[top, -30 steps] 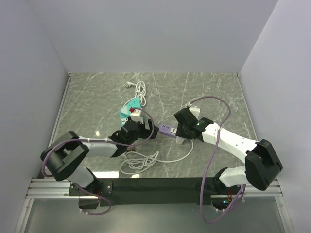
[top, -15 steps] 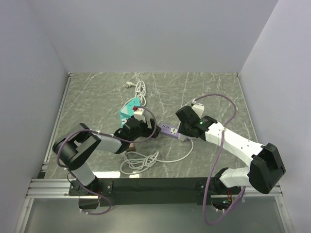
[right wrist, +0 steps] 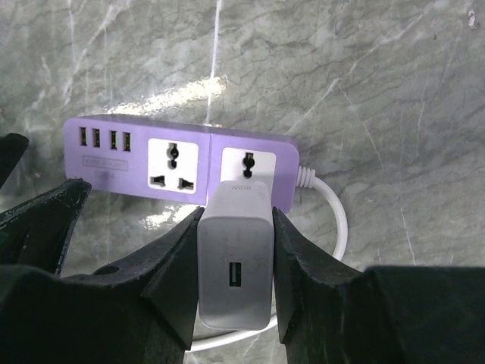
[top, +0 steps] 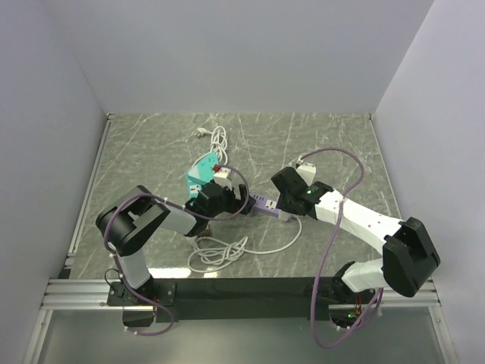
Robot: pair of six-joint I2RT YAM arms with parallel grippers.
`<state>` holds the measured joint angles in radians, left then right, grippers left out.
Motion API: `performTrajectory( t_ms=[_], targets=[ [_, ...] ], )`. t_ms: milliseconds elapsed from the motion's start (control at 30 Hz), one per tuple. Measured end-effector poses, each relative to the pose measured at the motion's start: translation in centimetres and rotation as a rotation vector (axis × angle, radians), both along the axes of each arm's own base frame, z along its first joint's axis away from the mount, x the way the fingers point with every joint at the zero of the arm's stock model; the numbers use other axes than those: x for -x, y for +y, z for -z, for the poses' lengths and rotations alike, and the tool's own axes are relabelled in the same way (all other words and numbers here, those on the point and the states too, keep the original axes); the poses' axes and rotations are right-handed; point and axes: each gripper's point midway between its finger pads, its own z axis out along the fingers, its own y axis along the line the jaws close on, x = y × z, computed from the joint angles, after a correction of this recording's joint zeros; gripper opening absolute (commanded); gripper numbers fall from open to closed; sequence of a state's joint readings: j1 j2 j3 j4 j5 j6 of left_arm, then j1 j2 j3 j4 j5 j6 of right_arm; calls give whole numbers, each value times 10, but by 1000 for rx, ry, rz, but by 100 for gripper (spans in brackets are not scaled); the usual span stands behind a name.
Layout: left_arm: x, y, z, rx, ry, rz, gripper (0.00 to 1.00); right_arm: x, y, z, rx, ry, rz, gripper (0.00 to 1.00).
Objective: Insert the plug
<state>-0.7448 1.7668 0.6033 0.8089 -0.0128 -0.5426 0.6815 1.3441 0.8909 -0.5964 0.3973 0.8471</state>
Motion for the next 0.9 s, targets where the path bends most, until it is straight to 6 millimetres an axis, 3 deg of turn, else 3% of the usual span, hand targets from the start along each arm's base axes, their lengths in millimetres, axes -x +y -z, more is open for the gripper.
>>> performTrajectory(
  t_ms=[600,900],
  targets=[
    [-2,-6,6,3,4,15,98,-3,-2,14,9,-5,27,0],
    [-3,-24,7,8,-5,44,90,-7,-1,18,31,-18,47,0]
  ],
)
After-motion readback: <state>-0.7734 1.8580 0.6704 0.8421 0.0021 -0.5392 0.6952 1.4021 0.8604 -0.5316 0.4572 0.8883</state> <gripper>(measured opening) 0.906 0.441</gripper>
